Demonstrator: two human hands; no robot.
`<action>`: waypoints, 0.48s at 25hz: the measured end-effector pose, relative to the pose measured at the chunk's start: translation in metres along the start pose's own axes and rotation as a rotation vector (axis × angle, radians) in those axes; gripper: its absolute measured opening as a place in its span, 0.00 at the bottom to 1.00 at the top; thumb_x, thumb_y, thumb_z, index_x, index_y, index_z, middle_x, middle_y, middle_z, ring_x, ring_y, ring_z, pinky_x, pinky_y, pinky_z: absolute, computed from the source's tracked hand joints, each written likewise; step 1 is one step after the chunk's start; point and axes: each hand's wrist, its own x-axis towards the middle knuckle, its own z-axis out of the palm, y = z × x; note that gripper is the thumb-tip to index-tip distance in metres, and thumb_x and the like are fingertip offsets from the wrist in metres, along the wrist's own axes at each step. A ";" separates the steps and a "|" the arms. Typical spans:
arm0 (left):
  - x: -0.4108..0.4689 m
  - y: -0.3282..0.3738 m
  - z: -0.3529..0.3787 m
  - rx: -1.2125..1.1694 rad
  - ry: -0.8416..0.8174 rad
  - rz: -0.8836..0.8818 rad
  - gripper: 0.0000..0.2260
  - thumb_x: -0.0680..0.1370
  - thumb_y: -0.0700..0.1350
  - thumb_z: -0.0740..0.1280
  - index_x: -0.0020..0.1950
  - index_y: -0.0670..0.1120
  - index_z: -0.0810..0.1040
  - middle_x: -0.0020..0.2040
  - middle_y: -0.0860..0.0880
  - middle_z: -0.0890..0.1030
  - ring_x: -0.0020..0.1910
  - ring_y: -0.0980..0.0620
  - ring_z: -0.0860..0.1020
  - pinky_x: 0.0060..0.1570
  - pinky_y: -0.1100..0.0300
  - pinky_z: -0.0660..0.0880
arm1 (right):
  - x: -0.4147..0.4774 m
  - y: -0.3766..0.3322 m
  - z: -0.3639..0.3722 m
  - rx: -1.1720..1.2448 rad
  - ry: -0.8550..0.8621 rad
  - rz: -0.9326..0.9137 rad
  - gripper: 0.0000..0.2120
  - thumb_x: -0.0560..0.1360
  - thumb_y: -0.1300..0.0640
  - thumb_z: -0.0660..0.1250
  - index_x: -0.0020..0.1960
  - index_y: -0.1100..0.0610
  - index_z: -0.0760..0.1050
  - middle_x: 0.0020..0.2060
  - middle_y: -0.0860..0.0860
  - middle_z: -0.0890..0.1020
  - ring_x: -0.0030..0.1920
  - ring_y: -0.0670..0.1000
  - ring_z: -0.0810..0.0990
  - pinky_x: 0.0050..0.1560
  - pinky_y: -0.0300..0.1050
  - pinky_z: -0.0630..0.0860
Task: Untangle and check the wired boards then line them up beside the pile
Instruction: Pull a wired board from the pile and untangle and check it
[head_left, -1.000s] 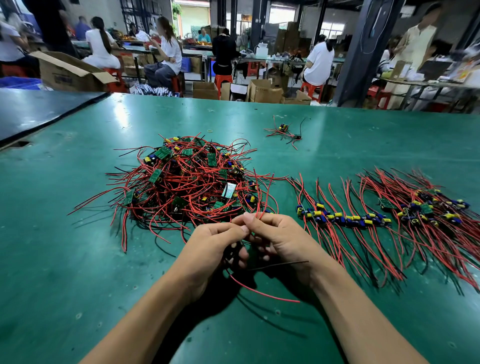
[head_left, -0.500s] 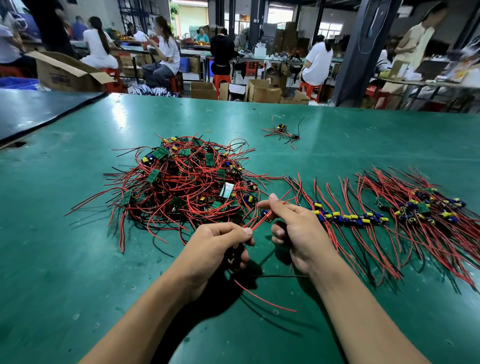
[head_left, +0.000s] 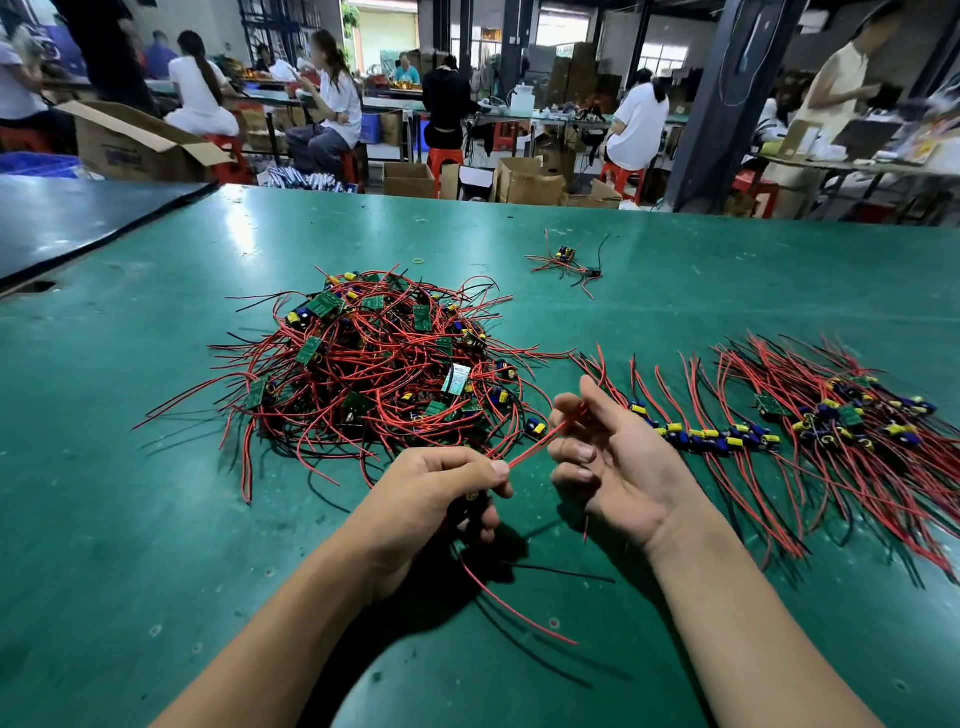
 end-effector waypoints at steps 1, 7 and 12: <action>0.000 0.000 0.000 -0.002 0.004 0.003 0.09 0.70 0.46 0.72 0.37 0.41 0.82 0.28 0.43 0.76 0.25 0.51 0.73 0.29 0.63 0.73 | -0.001 -0.002 -0.001 0.045 -0.037 0.045 0.18 0.76 0.48 0.65 0.32 0.57 0.81 0.34 0.49 0.72 0.23 0.44 0.64 0.20 0.34 0.60; -0.002 0.000 0.002 0.050 0.015 0.038 0.09 0.72 0.45 0.72 0.40 0.38 0.82 0.29 0.41 0.77 0.28 0.48 0.75 0.32 0.62 0.74 | -0.004 -0.005 -0.005 0.125 -0.162 0.193 0.18 0.76 0.53 0.62 0.29 0.56 0.74 0.29 0.49 0.72 0.26 0.47 0.68 0.24 0.38 0.64; -0.003 0.002 0.002 0.035 0.055 0.032 0.08 0.73 0.44 0.71 0.38 0.40 0.83 0.28 0.41 0.77 0.27 0.48 0.74 0.30 0.63 0.73 | 0.003 0.001 -0.007 -0.039 -0.054 0.109 0.20 0.67 0.42 0.73 0.44 0.59 0.86 0.33 0.50 0.75 0.27 0.45 0.70 0.24 0.36 0.68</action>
